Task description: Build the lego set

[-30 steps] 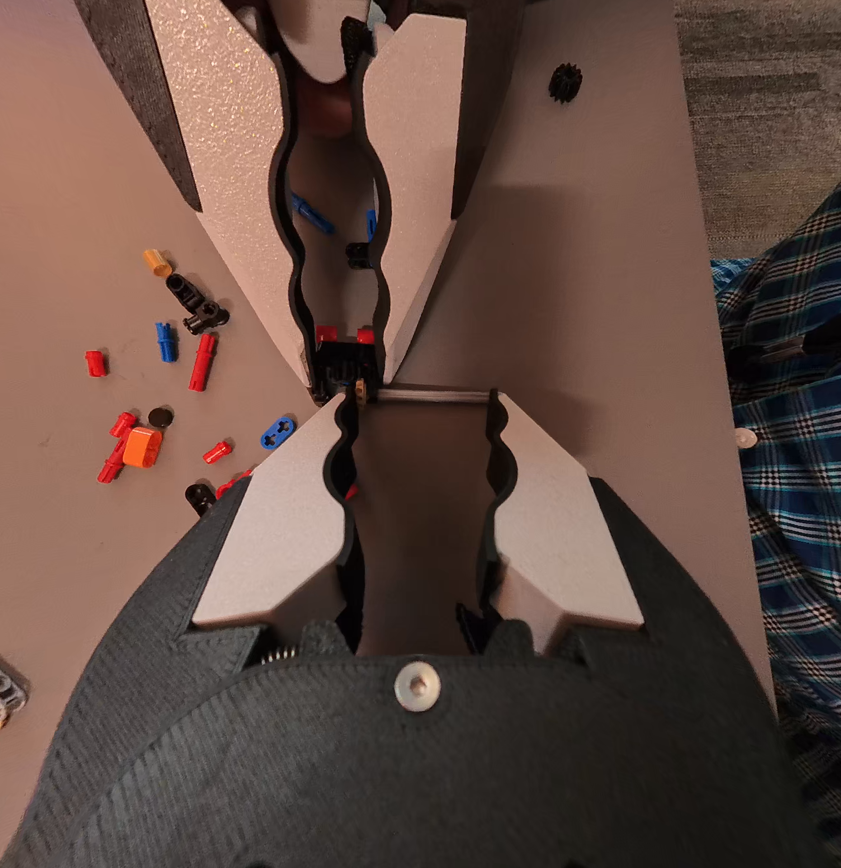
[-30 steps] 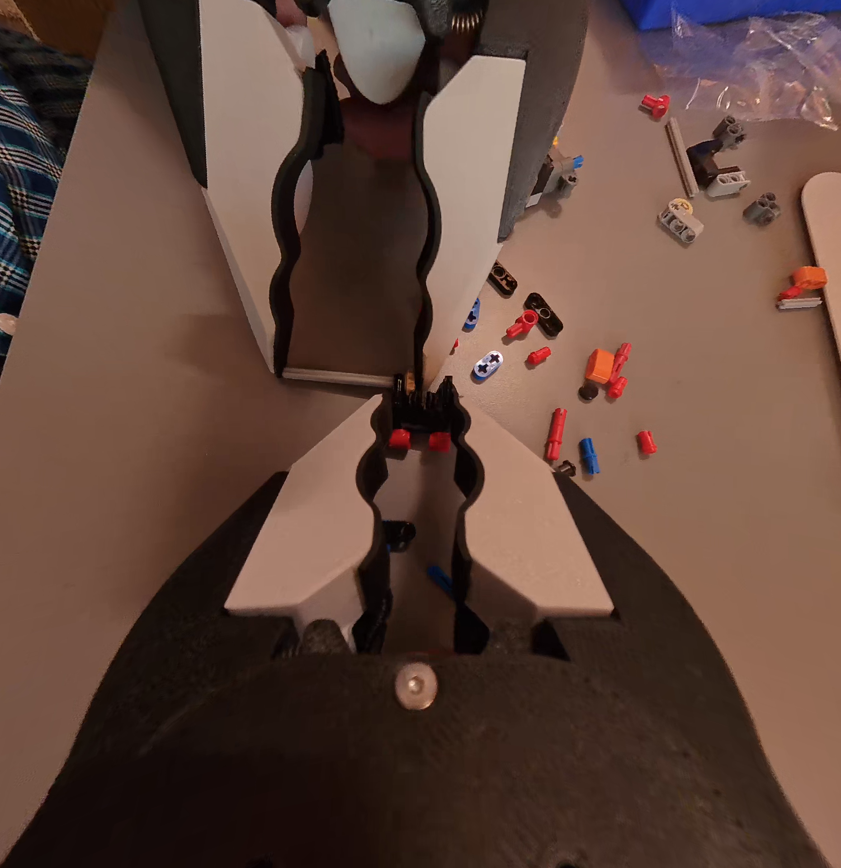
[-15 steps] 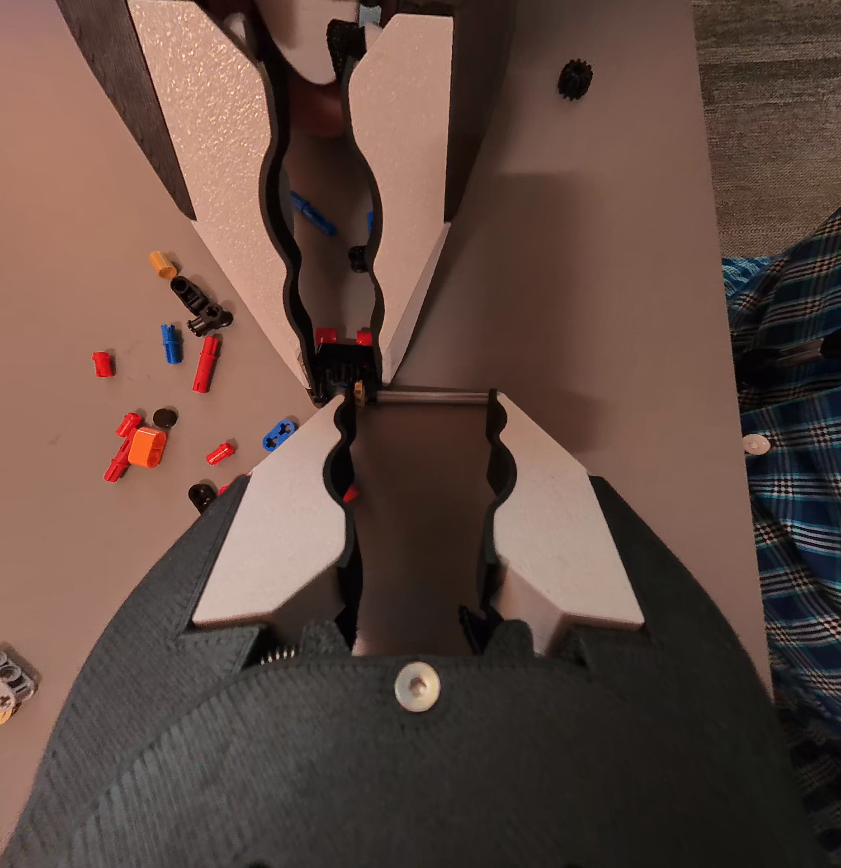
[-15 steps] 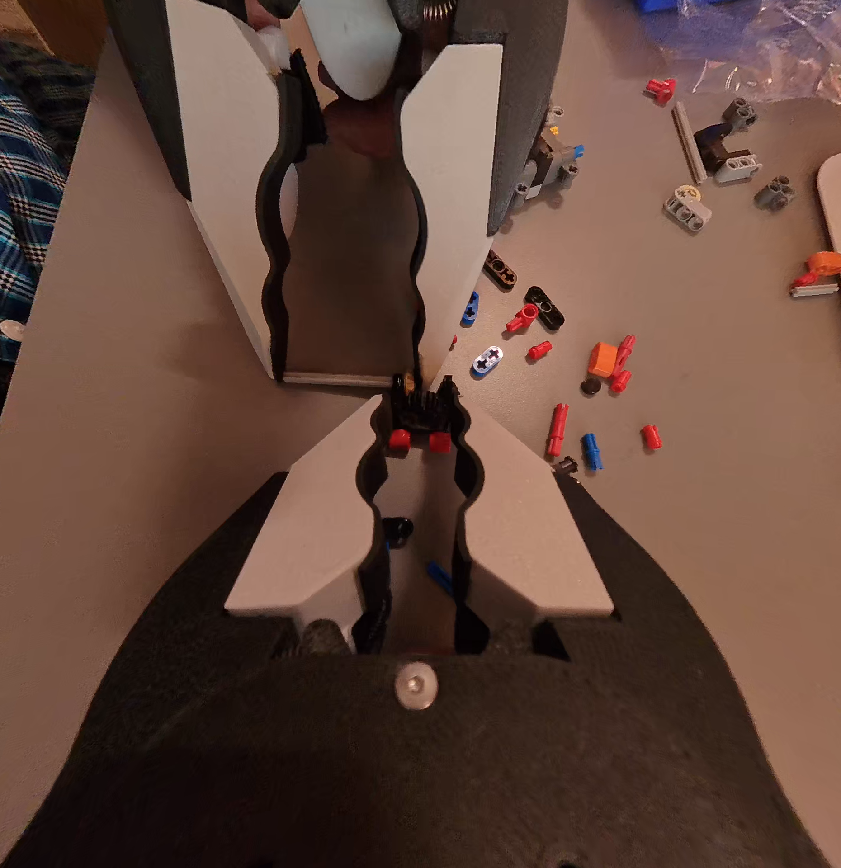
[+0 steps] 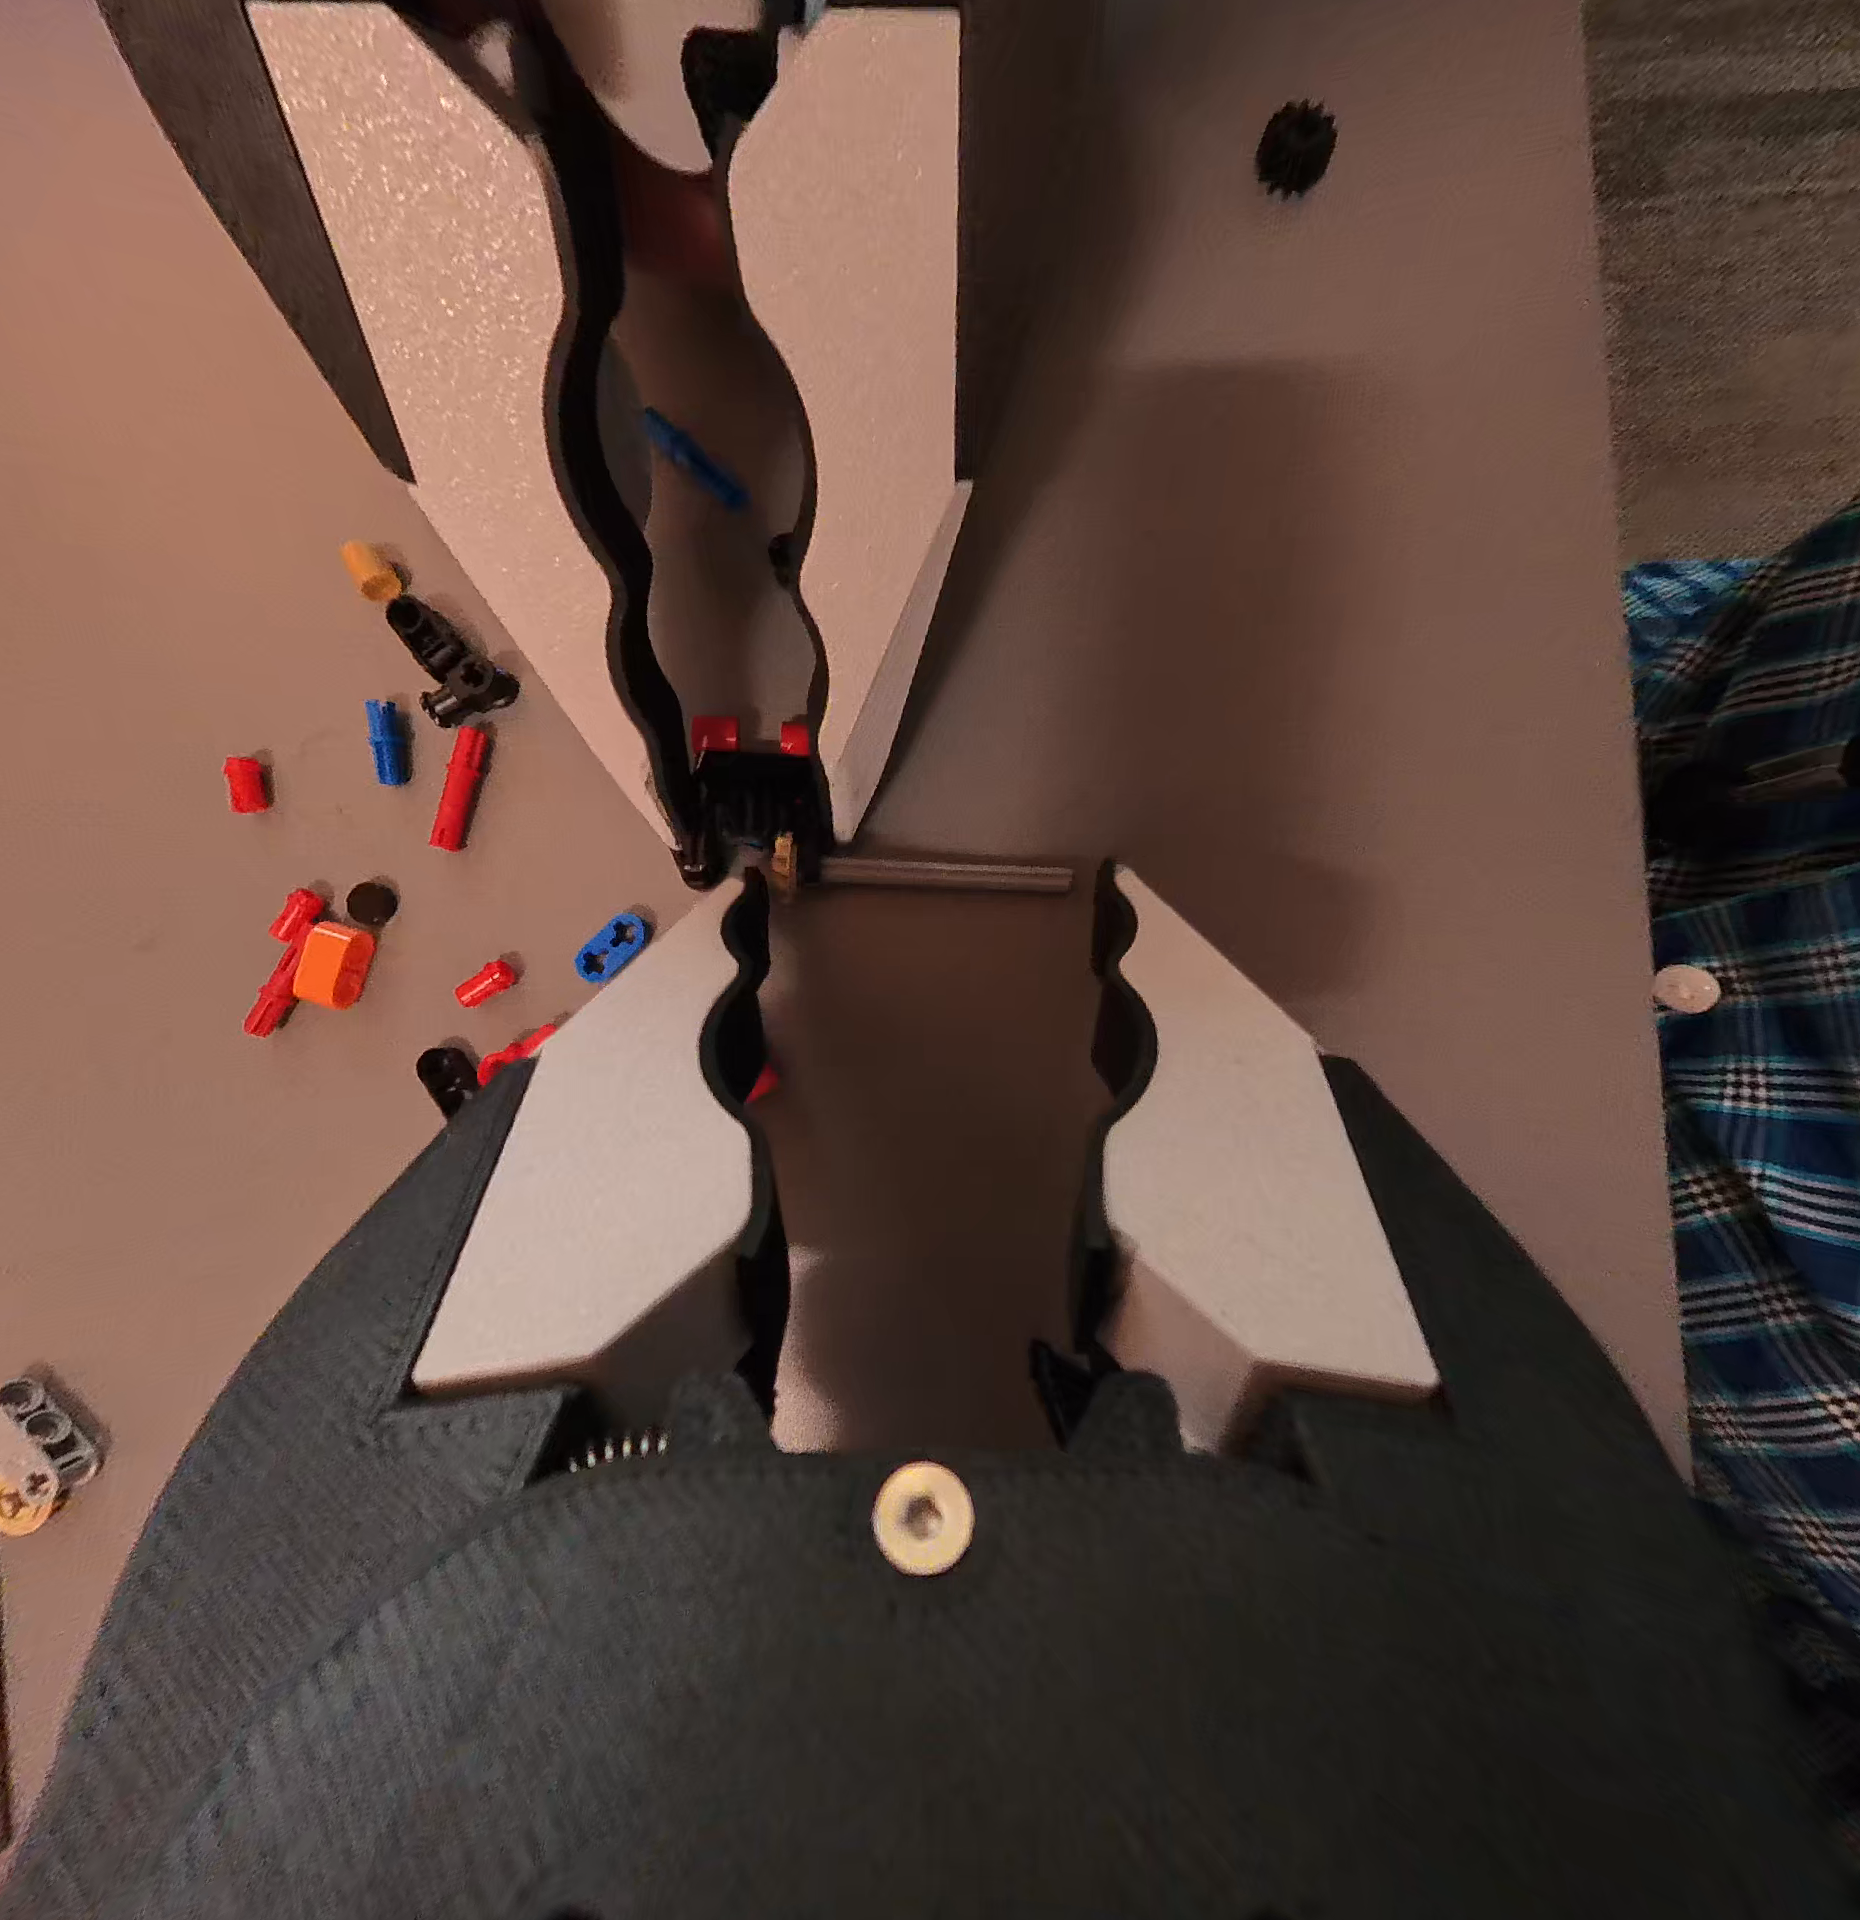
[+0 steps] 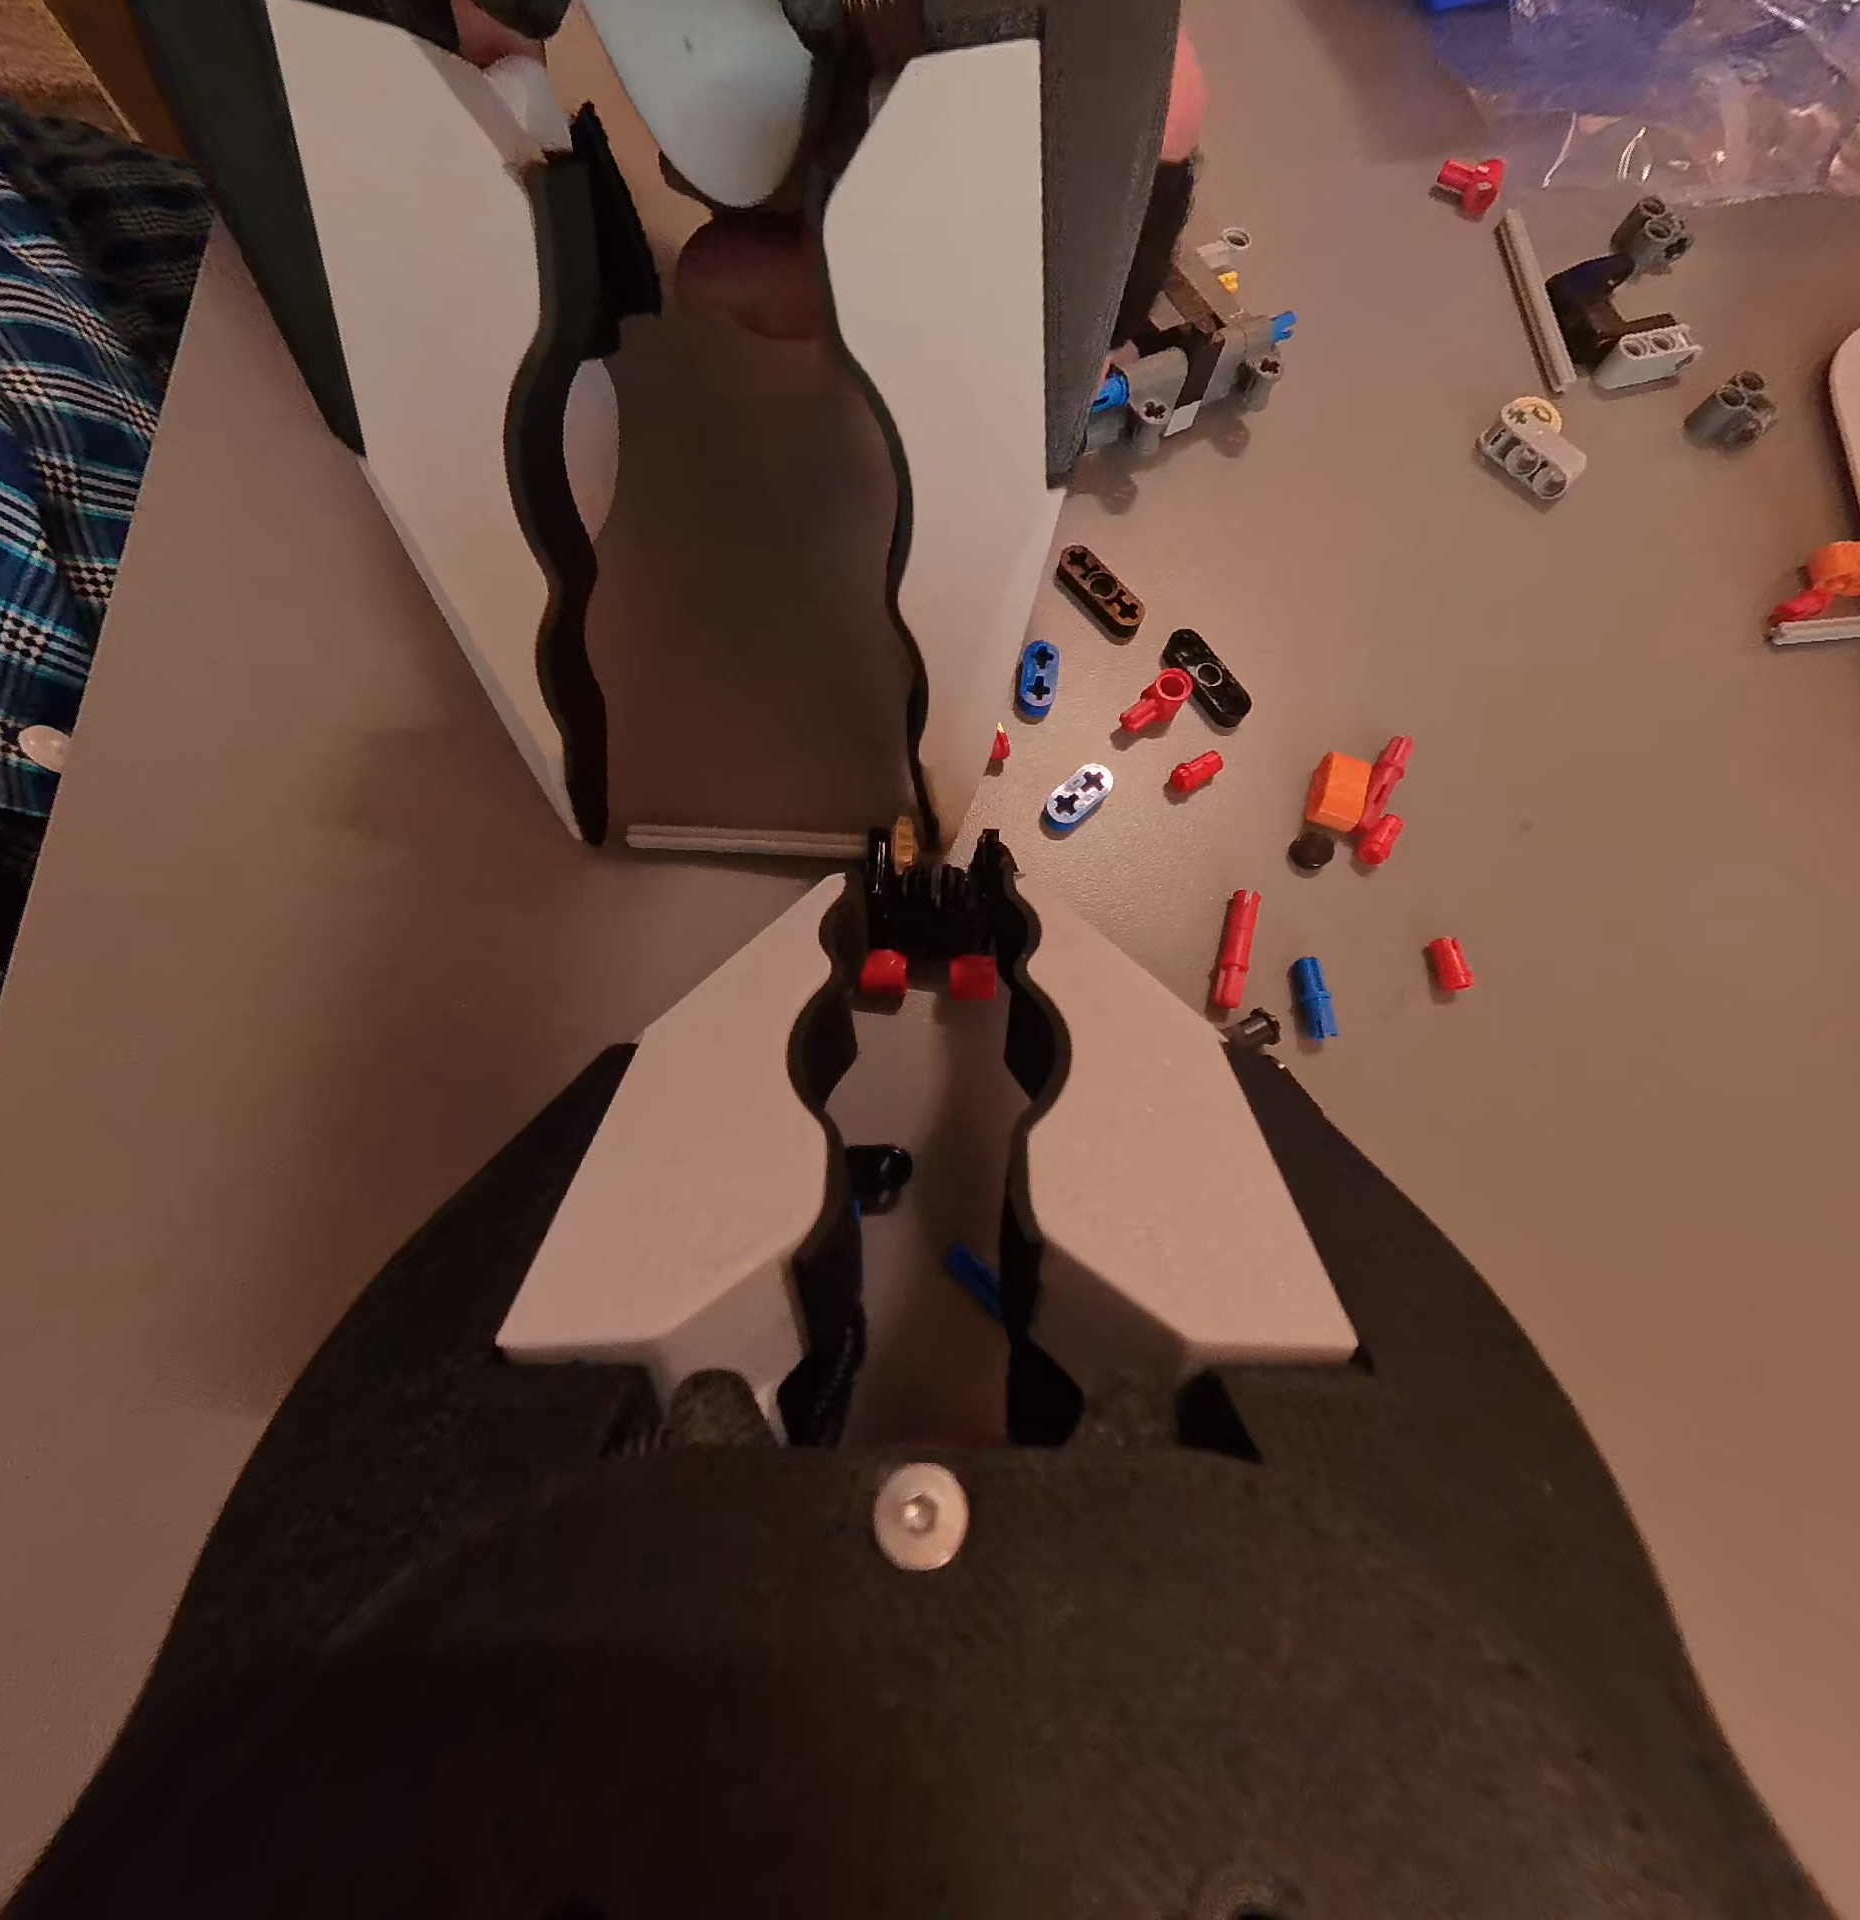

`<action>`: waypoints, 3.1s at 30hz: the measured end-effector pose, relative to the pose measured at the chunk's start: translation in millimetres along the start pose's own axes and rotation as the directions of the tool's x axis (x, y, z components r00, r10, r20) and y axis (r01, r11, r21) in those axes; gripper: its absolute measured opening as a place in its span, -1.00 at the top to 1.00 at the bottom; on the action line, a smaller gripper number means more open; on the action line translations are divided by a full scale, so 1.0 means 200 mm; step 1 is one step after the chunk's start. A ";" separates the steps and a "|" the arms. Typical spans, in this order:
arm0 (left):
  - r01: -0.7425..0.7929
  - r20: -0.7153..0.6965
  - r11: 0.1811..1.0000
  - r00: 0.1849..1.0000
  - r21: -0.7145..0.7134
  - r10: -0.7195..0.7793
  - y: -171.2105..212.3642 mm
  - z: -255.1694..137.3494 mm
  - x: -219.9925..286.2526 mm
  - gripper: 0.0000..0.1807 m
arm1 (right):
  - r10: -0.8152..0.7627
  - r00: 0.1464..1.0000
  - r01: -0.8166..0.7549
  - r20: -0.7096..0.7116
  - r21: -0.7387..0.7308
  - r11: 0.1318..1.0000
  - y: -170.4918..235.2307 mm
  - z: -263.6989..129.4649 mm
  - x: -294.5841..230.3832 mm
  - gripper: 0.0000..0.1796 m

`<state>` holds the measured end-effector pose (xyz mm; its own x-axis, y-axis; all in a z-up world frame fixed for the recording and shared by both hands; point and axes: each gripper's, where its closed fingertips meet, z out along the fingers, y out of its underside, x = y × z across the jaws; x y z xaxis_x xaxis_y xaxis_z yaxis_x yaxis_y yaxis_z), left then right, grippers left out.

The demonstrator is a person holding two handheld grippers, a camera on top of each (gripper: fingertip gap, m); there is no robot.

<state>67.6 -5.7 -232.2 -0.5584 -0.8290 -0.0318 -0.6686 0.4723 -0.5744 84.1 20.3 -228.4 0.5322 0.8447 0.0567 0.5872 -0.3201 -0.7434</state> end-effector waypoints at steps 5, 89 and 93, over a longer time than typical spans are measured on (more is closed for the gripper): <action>0.016 -0.012 1.000 1.000 0.013 -0.016 0.00 0.01 -0.01 0.39 | -0.001 1.000 0.001 0.001 0.000 1.000 0.00 0.00 0.00 0.76; 0.066 0.010 0.990 0.998 0.123 -0.068 0.00 -0.01 0.05 0.76 | -0.012 1.000 0.012 -0.022 0.000 1.000 0.00 0.00 0.00 0.76; 0.070 0.006 0.990 0.997 0.124 -0.071 0.00 -0.01 0.05 0.76 | -0.014 1.000 0.014 -0.023 0.000 1.000 0.00 0.00 0.00 0.76</action>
<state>61.1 -14.2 -230.7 -0.5066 -0.8622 0.0043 -0.6398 0.3726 -0.6722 85.3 20.0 -228.3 0.5382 0.8388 0.0823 0.5942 -0.3084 -0.7428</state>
